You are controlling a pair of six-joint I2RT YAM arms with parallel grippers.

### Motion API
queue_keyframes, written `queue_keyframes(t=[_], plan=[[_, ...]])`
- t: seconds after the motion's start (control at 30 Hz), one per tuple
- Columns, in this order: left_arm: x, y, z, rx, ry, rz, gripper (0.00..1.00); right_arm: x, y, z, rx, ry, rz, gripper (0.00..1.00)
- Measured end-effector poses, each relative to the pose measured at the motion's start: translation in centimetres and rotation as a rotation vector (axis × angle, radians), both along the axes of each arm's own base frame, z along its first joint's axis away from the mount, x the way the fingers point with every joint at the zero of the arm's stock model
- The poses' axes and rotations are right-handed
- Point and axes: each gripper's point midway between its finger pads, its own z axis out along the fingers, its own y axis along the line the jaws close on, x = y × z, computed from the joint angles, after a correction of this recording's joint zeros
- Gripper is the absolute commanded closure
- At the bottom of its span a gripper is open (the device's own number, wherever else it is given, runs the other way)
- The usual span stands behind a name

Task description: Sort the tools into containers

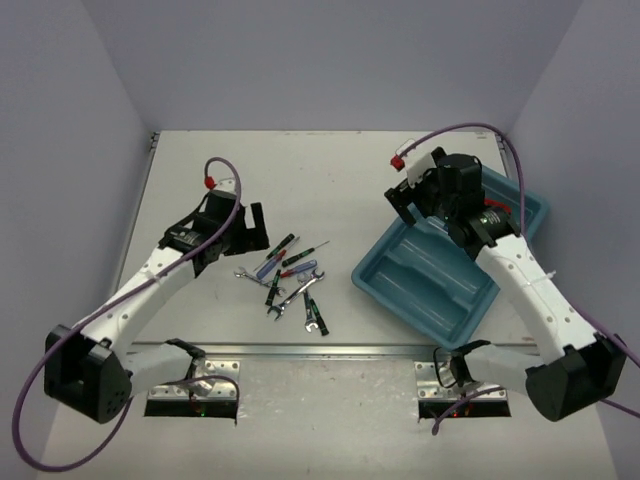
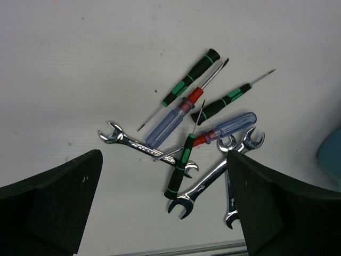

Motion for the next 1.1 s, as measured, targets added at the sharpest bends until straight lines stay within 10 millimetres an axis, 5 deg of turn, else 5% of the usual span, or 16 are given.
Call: queue_keyframes(t=[0.07,0.17,0.37,0.63,0.9,1.1], plan=[[0.4,-1.3,-2.3,0.003,0.083,-0.043,0.0,-1.2,3.2,2.6,0.185,-0.04,0.015,0.01],[-0.3,-2.8,-6.0,0.043,0.208,-0.102,0.01,-2.8,4.5,4.2,0.405,-0.017,-0.033,0.01],[-1.9,-3.9,-9.8,0.122,0.357,-0.17,0.13,-6.0,5.1,1.2,0.612,0.117,-0.132,0.01],[-1.2,-4.5,-9.7,0.135,0.378,-0.199,0.37,-12.3,9.3,-4.7,0.771,0.338,0.102,0.17],[1.9,-4.7,-9.9,0.184,0.408,-0.216,0.39,-13.4,10.4,-5.4,0.795,0.399,0.166,0.19],[2.1,-3.3,-10.8,0.181,0.452,-0.21,0.44,-13.9,10.2,-5.0,0.795,0.369,0.188,0.19]])
